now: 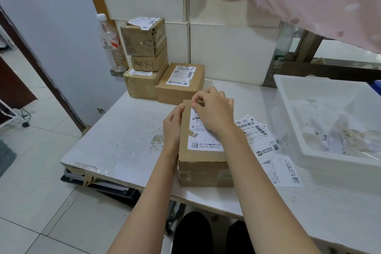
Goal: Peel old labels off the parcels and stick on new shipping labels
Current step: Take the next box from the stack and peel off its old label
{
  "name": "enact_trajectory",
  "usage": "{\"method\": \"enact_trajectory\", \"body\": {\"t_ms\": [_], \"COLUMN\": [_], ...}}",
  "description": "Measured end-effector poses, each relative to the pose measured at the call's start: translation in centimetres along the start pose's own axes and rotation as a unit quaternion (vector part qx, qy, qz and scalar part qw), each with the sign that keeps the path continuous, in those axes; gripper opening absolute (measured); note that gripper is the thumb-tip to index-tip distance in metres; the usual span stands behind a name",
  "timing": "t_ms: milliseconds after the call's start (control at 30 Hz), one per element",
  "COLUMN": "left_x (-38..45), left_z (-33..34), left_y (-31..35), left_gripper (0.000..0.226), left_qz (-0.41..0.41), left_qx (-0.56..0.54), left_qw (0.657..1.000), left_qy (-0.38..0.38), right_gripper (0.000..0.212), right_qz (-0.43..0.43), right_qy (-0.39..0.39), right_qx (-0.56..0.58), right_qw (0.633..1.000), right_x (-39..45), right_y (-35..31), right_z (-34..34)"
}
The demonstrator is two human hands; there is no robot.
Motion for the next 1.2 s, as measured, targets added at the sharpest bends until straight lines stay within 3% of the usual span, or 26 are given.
{"method": "enact_trajectory", "body": {"t_ms": [233,333,467,633,800,1000,1100,1200], "left_x": [0.0,-0.1,-0.2,-0.1,0.1,0.0,0.1,0.1], "left_z": [0.1,0.0,0.1,0.0,0.1,0.2,0.2,0.2], "left_y": [0.0,0.0,0.1,-0.1,-0.1,-0.2,-0.3,-0.2], "left_gripper": [0.030,0.033,0.033,0.027,0.027,0.030,0.033,0.033], "left_qz": [-0.005,-0.009,-0.014,-0.005,0.007,0.013,0.010,0.011], "left_qx": [-0.002,0.003,-0.007,0.007,0.017,0.005,0.005,0.004], "left_qw": [1.000,1.000,1.000,1.000,1.000,1.000,1.000,1.000], "left_qy": [0.002,0.003,-0.006,0.001,0.001,-0.007,-0.008,-0.003], "right_gripper": [0.012,0.009,0.041,0.009,0.012,0.021,0.033,0.013], "right_qz": [0.007,0.019,0.040,-0.005,0.010,0.059,0.050,0.045], "right_qy": [-0.049,-0.027,0.005,0.009,-0.001,0.013,0.037,0.036], "right_qx": [0.042,0.100,0.234,0.126,0.108,0.252,0.252,0.201], "right_qw": [0.998,0.994,0.971,0.992,0.994,0.966,0.966,0.978], "right_x": [-0.1,-0.3,-1.1,-1.3,-1.1,-1.3,-1.3,-1.4], "right_y": [0.7,0.8,0.9,0.3,0.5,0.8,1.1,1.0], "right_z": [-0.1,-0.6,-1.3,-1.0,-0.8,-1.3,-1.6,-1.3]}}
Point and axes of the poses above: each hand's wrist, its own x-axis towards the middle knuckle, its own z-axis out of the palm, y = z × x, the point moved 5 cm from there along x, towards the middle knuckle, and after that the axes turned 1 degree about y, right-handed, at the moved point
